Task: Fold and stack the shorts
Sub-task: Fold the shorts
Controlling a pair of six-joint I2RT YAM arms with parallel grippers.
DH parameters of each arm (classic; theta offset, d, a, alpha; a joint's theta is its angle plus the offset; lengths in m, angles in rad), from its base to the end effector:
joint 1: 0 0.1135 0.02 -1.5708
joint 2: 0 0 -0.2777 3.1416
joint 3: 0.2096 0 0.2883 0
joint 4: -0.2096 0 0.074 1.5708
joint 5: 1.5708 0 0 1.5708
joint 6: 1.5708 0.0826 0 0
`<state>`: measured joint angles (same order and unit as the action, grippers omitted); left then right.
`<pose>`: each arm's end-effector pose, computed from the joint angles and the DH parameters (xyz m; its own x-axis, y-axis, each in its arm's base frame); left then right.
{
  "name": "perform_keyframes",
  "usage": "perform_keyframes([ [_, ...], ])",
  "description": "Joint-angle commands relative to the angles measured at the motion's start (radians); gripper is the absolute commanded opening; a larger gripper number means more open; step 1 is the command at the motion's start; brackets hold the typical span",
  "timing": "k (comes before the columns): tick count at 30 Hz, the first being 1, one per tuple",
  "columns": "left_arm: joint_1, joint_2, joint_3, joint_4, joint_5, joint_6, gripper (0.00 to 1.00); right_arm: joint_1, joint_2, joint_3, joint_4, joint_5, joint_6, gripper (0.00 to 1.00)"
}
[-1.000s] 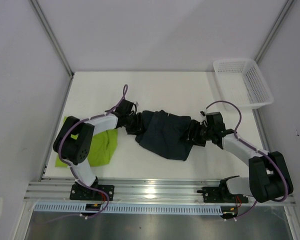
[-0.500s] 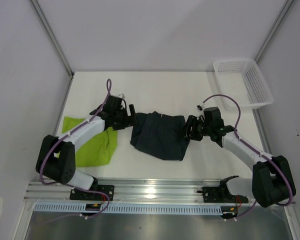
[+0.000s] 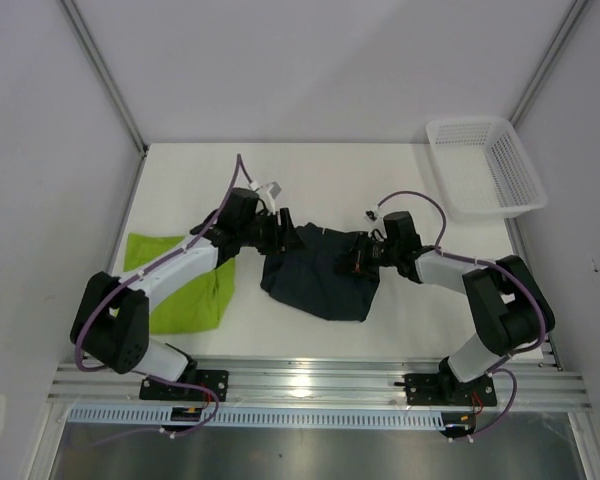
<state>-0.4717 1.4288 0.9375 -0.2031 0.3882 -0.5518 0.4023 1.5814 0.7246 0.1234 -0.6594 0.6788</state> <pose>0.3183 -0.1975 0.2120 -0.8417 -0.1153 -0.5274 0.2800 0.7420 -0.6091 0.3082 0.1861 0.1241 -0.9367 0.1408 -0.3207 -0.1801 0.5919 0.7856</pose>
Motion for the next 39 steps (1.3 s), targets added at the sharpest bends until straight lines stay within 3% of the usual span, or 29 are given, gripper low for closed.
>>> perform_keyframes([
  [1, -0.057, 0.076, 0.056, 0.083, 0.084, -0.003, 0.55, 0.027, 0.055, 0.059, 0.150, -0.078, 0.048, 0.03],
  [6, -0.067, 0.205, 0.078, 0.079, 0.077, 0.010, 0.36, 0.003, 0.170, 0.107, 0.093, -0.040, 0.021, 0.01],
  [12, -0.058, 0.401, 0.127, -0.048, -0.107, 0.010, 0.23, -0.068, 0.325, 0.157, 0.079, -0.031, 0.019, 0.00],
  [14, -0.044, 0.426, 0.115, -0.026, -0.076, -0.006, 0.10, -0.062, 0.339, 0.194, 0.005, 0.018, -0.002, 0.00],
  [21, -0.041, 0.354, 0.122, -0.032, -0.098, 0.009, 0.11, -0.079, 0.302, 0.272, -0.105, 0.050, -0.067, 0.03],
  [23, -0.041, 0.288, 0.115, -0.038, -0.098, 0.006, 0.15, -0.079, 0.250, 0.279, -0.117, 0.037, -0.081, 0.18],
  [24, -0.041, 0.259, 0.110, -0.036, -0.100, 0.004, 0.25, -0.079, 0.229, 0.279, -0.117, 0.032, -0.093, 0.32],
  [26, -0.041, 0.164, 0.092, -0.044, -0.109, 0.004, 0.37, -0.079, 0.157, 0.277, -0.171, 0.032, -0.110, 0.46],
  [27, -0.041, 0.133, 0.090, -0.051, -0.114, 0.007, 0.54, -0.079, 0.132, 0.276, -0.188, 0.038, -0.133, 0.56],
  [30, -0.036, 0.046, 0.086, -0.105, -0.149, 0.030, 0.81, -0.085, 0.039, 0.277, -0.261, 0.067, -0.182, 0.69],
  [32, -0.028, 0.036, 0.110, -0.166, -0.190, 0.061, 0.87, -0.092, -0.018, 0.277, -0.324, 0.114, -0.205, 0.78],
  [34, 0.002, 0.048, 0.113, -0.188, -0.199, 0.082, 0.93, -0.099, -0.052, 0.273, -0.391, 0.180, -0.248, 0.99],
  [36, 0.033, 0.085, 0.103, -0.205, -0.203, 0.090, 0.99, -0.103, -0.087, 0.266, -0.444, 0.239, -0.278, 0.99],
  [39, 0.057, 0.119, 0.057, -0.178, -0.226, 0.084, 0.99, -0.112, -0.109, 0.251, -0.513, 0.357, -0.329, 0.99],
])
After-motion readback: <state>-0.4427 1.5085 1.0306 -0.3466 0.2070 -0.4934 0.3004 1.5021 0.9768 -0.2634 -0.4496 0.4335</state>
